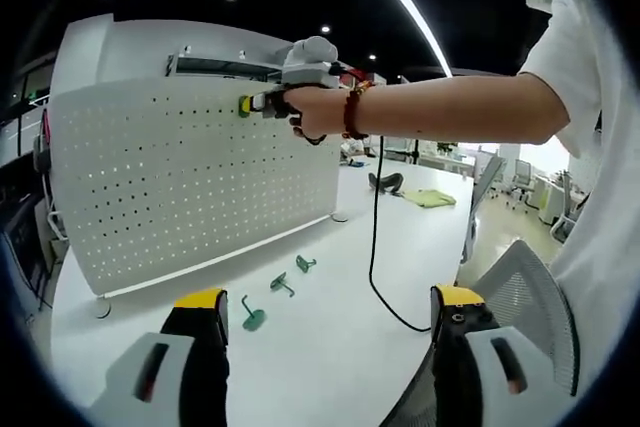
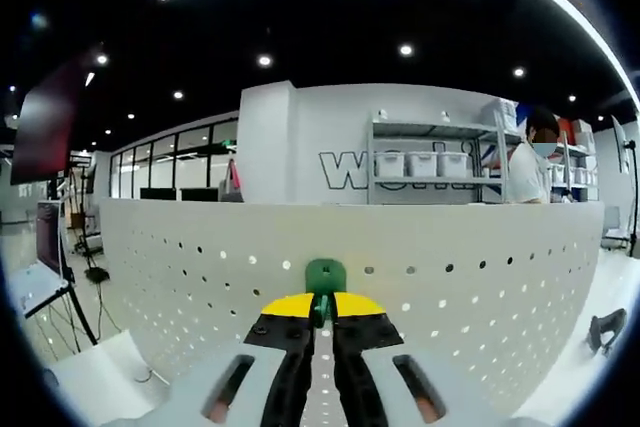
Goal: Insert the hook assembly into the mounting plate slot until the hook locks in place.
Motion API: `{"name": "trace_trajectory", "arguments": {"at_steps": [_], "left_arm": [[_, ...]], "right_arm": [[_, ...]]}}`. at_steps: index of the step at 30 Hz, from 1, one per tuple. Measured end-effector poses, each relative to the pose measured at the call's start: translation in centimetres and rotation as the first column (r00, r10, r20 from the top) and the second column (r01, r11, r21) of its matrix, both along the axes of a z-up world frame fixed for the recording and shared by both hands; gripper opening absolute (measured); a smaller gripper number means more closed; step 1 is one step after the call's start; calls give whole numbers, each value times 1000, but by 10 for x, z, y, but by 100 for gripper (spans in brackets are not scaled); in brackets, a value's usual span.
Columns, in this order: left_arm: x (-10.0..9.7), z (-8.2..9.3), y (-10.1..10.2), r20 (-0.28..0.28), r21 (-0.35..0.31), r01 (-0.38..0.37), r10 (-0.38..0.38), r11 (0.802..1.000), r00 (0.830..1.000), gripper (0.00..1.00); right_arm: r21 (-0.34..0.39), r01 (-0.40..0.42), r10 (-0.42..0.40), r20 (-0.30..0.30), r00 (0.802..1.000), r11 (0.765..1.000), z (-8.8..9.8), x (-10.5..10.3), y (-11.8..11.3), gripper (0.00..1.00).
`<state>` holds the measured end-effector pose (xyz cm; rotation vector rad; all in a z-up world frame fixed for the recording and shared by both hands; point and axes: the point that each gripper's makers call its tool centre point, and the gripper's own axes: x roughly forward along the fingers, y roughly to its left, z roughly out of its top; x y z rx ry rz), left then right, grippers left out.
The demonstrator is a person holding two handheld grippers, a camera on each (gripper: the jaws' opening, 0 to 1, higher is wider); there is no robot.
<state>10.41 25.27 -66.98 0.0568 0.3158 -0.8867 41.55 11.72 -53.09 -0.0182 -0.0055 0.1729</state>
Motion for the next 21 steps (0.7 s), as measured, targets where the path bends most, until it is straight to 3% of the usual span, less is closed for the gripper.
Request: {"name": "trace_trajectory", "arguments": {"at_steps": [11,21], "left_arm": [[0,1,2,4,-5,-14,14,1000,1000,85],[-8,6,-1,9,-1,-40,40,999,999,84]], "right_arm": [[-2,-38,38,17,999,999,6,-5,3,12],[-12,-98,99,33,995,995,10,-28,0,19]]}}
